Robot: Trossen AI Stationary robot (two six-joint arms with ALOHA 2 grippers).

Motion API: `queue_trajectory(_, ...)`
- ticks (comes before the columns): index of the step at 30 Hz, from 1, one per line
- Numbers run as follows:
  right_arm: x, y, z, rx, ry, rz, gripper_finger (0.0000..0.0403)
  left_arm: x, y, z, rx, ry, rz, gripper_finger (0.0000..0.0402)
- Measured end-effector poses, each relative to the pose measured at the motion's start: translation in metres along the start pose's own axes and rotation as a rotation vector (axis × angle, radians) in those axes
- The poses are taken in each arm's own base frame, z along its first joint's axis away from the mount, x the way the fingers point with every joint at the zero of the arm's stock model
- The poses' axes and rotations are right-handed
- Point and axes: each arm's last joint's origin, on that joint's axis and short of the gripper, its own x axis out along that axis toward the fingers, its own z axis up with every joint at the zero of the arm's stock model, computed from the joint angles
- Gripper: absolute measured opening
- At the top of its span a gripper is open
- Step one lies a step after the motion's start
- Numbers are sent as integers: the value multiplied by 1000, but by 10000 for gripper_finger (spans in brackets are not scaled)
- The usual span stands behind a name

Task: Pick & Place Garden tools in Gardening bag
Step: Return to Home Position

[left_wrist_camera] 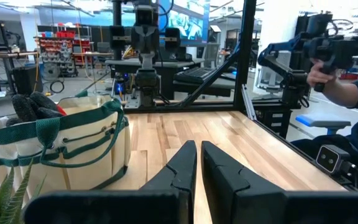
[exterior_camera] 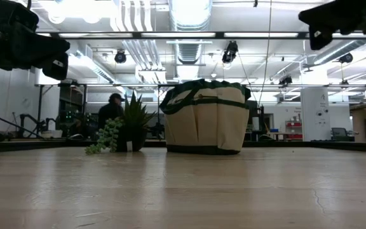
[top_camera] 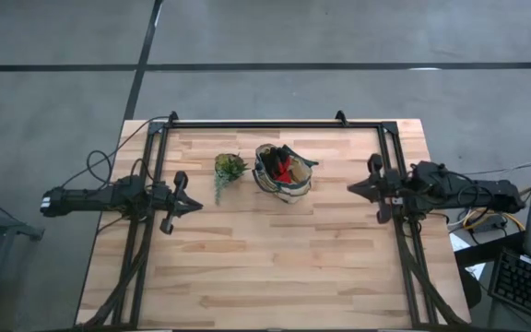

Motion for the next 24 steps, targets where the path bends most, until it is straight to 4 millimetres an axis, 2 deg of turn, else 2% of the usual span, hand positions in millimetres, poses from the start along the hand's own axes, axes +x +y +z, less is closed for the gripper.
queue_trajectory(10,-18,1,-30,31,-99,60,8,0,0,0,0,0,0,28)
queue_trajectory(16,-14,0,-38,23,-55,60,8,0,0,0,0,1,0,28)
queue_trajectory(24,-8,-1,-64,118,66,49,8,0,0,0,0,1,0,28)
